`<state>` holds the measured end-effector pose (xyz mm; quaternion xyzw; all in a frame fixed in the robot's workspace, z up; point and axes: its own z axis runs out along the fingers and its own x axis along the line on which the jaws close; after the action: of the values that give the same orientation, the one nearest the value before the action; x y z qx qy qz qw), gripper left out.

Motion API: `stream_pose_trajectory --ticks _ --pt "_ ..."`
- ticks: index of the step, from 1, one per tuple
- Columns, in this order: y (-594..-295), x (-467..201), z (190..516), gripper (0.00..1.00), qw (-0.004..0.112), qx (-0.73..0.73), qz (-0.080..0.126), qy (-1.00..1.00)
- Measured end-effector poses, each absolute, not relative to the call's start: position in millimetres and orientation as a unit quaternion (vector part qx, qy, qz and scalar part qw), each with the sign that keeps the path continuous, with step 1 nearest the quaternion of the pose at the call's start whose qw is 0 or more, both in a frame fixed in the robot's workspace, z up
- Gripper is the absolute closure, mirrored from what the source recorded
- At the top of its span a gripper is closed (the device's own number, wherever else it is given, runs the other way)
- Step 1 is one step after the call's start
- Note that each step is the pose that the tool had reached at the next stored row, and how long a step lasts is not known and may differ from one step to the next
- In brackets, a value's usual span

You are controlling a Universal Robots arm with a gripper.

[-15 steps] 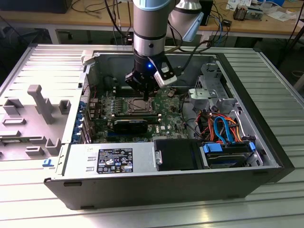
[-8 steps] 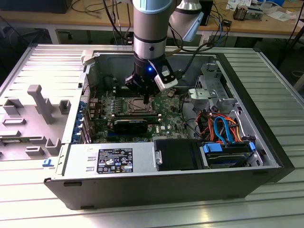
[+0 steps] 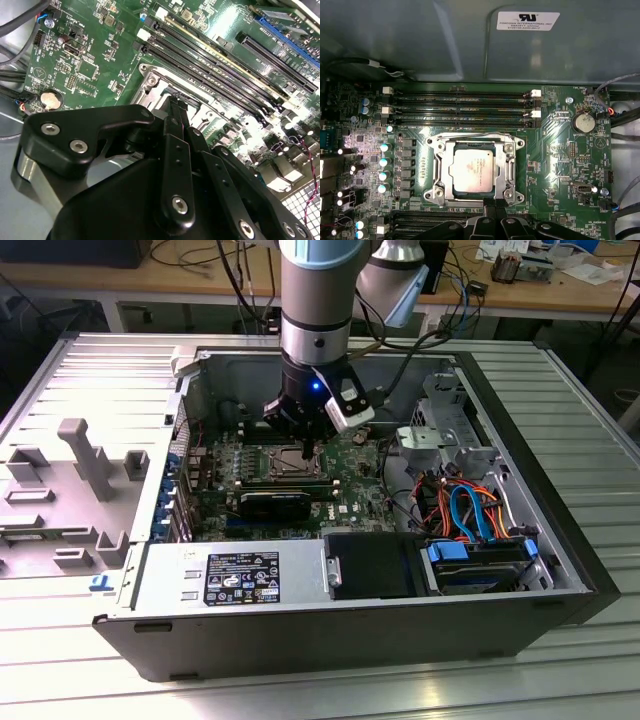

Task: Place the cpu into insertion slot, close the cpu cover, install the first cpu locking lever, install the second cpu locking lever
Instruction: 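Install the second cpu locking lever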

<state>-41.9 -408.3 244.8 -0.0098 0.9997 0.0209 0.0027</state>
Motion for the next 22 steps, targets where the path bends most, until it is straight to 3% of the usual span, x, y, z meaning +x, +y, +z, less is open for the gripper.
stream_pose_trajectory --ticks 22 --pt "-427.2 -57.3 244.3 0.89 0.002 -0.017 0.021 1.0"
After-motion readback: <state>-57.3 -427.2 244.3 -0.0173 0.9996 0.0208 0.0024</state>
